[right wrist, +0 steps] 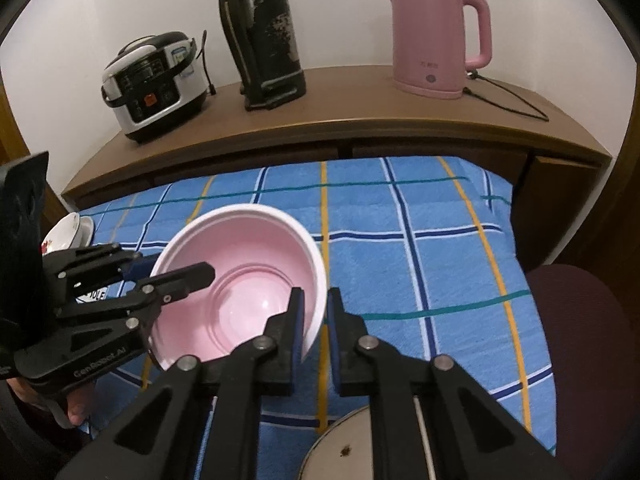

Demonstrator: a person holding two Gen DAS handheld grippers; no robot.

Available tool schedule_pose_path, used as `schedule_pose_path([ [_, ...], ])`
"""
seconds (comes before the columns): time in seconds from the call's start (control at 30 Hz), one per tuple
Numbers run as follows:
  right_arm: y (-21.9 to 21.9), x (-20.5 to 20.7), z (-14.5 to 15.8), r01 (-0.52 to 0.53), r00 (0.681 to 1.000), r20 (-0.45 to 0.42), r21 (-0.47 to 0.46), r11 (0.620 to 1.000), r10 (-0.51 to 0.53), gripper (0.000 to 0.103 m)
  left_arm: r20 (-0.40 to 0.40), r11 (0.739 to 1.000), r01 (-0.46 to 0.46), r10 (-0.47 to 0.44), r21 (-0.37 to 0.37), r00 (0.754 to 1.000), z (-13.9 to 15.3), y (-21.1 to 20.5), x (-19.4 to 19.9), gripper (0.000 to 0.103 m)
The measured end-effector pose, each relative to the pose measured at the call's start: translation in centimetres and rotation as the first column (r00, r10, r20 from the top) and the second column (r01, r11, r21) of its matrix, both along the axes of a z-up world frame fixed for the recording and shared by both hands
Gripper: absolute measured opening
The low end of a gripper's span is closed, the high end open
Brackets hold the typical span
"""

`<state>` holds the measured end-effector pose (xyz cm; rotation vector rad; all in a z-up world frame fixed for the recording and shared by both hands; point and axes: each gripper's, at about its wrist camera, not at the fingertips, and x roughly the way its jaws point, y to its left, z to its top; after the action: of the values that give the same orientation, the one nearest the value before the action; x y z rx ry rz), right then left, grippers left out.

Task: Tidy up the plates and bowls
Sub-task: 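Lower the pink bowl into the red-outside bowl with both grippers, then open both grippers and pull back from the nested bowls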

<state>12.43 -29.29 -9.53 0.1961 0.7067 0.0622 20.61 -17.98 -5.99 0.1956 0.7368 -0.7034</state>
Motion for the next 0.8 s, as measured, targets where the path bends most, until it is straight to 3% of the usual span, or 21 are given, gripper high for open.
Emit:
schedule_pose_path([
  [0.13,-0.19,0.1,0.02,-0.007,1.0,-0.007,0.004,1.0,0.007,0.01,0.043,1.0,-0.005,0.004,0.028,0.999,0.07,-0.26,-0.37,0.02],
  [0.27,-0.74,0.3,-0.06,-0.033,0.999,-0.025,0.067,0.997,0.035,0.01,0.053,0.999,-0.009,0.006,0.042,0.999,0.28,-0.09,-0.29,0.02],
  [0.67,-0.31,0.35,-0.23,-0.036,0.999,-0.018,0.027,0.999,0.036,0.011,0.1,0.998,-0.038,0.032,0.052,0.994,0.57,0.22,-0.4,0.02],
  [0.8,-0.21,0.34,-0.17,-0.037,0.999,-0.008,0.022,0.999,0.037,0.013,0.088,0.998,-0.026,0.021,0.053,0.996,0.38,0.21,-0.24,0.028],
])
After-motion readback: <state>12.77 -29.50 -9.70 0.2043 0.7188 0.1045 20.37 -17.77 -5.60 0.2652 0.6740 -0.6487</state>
